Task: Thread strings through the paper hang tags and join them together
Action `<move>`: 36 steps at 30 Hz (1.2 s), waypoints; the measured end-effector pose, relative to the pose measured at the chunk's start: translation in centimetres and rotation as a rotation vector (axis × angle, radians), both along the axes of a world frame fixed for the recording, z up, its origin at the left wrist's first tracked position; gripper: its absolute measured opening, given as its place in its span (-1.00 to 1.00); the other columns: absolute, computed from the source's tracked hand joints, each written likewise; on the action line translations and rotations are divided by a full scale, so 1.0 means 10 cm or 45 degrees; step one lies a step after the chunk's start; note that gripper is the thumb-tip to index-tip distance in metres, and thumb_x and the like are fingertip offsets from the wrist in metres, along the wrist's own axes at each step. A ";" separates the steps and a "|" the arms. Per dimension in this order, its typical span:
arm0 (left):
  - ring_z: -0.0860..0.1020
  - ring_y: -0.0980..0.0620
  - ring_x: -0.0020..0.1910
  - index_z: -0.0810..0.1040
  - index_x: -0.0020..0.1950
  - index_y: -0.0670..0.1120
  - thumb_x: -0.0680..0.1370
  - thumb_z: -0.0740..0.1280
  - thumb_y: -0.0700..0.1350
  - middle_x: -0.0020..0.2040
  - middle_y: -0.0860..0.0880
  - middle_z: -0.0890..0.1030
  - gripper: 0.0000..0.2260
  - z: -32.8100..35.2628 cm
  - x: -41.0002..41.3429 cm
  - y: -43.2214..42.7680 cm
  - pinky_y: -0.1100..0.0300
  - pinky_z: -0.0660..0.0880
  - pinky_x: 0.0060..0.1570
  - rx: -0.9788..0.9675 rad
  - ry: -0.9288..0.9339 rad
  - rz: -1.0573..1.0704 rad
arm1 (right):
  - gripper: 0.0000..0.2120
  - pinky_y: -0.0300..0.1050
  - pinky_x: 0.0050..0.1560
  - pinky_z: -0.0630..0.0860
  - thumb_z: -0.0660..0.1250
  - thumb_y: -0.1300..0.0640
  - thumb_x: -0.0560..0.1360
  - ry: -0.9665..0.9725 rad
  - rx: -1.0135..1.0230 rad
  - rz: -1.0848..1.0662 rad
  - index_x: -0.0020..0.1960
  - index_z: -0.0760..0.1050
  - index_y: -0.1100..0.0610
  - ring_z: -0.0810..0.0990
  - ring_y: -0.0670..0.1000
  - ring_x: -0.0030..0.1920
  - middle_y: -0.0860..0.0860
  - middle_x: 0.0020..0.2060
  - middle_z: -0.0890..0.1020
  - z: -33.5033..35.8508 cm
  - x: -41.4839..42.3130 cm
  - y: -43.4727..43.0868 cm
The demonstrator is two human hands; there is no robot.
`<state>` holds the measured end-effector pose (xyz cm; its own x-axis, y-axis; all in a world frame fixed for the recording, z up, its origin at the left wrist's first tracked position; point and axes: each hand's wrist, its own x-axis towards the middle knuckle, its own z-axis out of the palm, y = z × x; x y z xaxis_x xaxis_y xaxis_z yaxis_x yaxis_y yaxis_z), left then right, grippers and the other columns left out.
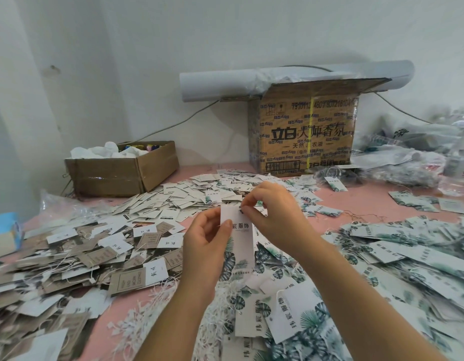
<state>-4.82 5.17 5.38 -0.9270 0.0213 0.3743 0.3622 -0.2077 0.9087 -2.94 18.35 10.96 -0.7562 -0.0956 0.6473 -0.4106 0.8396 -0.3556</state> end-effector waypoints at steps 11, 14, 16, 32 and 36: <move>0.63 0.20 -0.12 0.57 -0.05 0.10 0.50 0.36 -0.26 -0.13 0.17 0.68 -0.76 0.06 0.03 0.01 0.35 0.53 -0.21 0.020 0.033 0.019 | -0.88 -0.30 -0.10 0.22 0.29 0.17 0.51 0.009 0.032 -0.018 -0.06 0.58 0.18 0.36 -0.07 -0.06 -0.03 -0.15 0.48 -0.02 0.00 -0.02; 0.63 0.12 -0.11 0.60 -0.07 0.10 0.51 0.34 -0.14 -0.12 0.09 0.68 -0.87 0.07 0.06 0.03 0.29 0.53 -0.21 0.066 -0.011 0.005 | -0.90 -0.36 -0.13 0.23 0.31 0.18 0.50 0.032 -0.026 0.009 -0.08 0.58 0.18 0.37 -0.12 -0.12 -0.06 -0.19 0.47 -0.03 -0.02 -0.03; 0.63 0.08 -0.14 0.64 -0.10 0.06 0.53 0.28 -0.06 -0.11 0.02 0.68 -0.86 0.09 0.08 0.03 0.27 0.55 -0.23 0.152 -0.040 -0.061 | -0.92 -0.44 -0.18 0.24 0.33 0.19 0.49 0.016 -0.099 0.055 -0.11 0.59 0.16 0.35 -0.24 -0.22 -0.09 -0.23 0.46 -0.03 -0.02 -0.04; 0.57 0.05 -0.20 0.56 -0.08 -0.16 0.37 0.35 -0.07 -0.21 -0.06 0.61 -0.79 0.09 0.04 0.00 0.16 0.53 -0.09 0.238 -0.106 -0.109 | -0.82 -0.40 -0.29 0.32 0.40 0.21 0.45 -0.176 -0.397 0.345 -0.24 0.52 -0.05 0.39 -0.25 -0.35 -0.19 -0.33 0.49 -0.04 0.01 -0.09; 0.52 -0.03 -0.14 0.56 -0.10 -0.16 0.39 0.33 -0.04 -0.17 -0.12 0.57 -0.80 0.09 0.06 0.00 0.09 0.51 -0.03 0.196 -0.107 -0.101 | -0.82 -0.30 -0.22 0.45 0.39 0.21 0.45 -0.199 -0.412 0.340 -0.23 0.52 -0.05 0.45 -0.21 -0.30 -0.18 -0.32 0.53 -0.05 0.00 -0.09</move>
